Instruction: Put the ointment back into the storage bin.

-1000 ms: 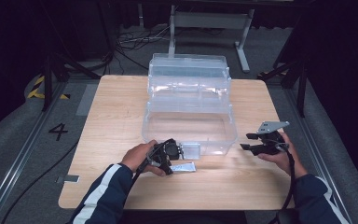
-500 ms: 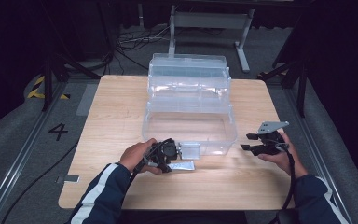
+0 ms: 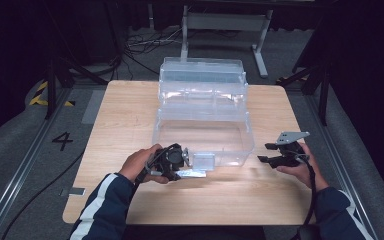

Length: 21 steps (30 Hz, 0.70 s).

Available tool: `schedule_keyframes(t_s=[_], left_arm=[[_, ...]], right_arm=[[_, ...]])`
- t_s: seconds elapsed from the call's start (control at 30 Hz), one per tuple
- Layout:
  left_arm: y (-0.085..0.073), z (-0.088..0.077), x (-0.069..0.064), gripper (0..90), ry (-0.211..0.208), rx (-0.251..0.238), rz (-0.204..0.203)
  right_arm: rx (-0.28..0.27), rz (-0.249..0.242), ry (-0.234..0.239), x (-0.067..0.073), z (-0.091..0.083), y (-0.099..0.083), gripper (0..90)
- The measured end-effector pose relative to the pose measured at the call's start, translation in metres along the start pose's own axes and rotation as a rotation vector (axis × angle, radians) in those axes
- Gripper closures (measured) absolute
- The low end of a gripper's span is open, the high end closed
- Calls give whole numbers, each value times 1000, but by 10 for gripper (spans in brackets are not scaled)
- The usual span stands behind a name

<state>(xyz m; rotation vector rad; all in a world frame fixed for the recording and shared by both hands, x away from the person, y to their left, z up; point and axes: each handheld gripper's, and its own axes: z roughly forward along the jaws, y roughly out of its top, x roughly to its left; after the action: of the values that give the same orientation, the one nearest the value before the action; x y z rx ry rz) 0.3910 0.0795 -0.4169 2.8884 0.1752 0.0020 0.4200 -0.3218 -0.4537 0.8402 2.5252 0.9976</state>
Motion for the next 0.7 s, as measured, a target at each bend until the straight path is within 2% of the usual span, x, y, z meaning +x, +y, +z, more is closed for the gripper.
schedule_keyframes(t_s=[0.13,0.2,0.3,0.4,0.7], left_arm=[[0,-2,1,710,-2,-1,11],[0,-4,0,710,-5,1,12],[1,-6,-1,710,-9,-3,21],[1,-10,-4,711,-12,-5,30],[1,-26,-12,711,-3,-28,45]], right_arm=[[-12,10,-15,-3,5,-6,341],[-14,15,-8,-4,8,-9,332],[-10,1,-21,-4,10,-12,331],[-14,23,3,-6,13,-17,324],[9,14,8,-2,19,-19,325]])
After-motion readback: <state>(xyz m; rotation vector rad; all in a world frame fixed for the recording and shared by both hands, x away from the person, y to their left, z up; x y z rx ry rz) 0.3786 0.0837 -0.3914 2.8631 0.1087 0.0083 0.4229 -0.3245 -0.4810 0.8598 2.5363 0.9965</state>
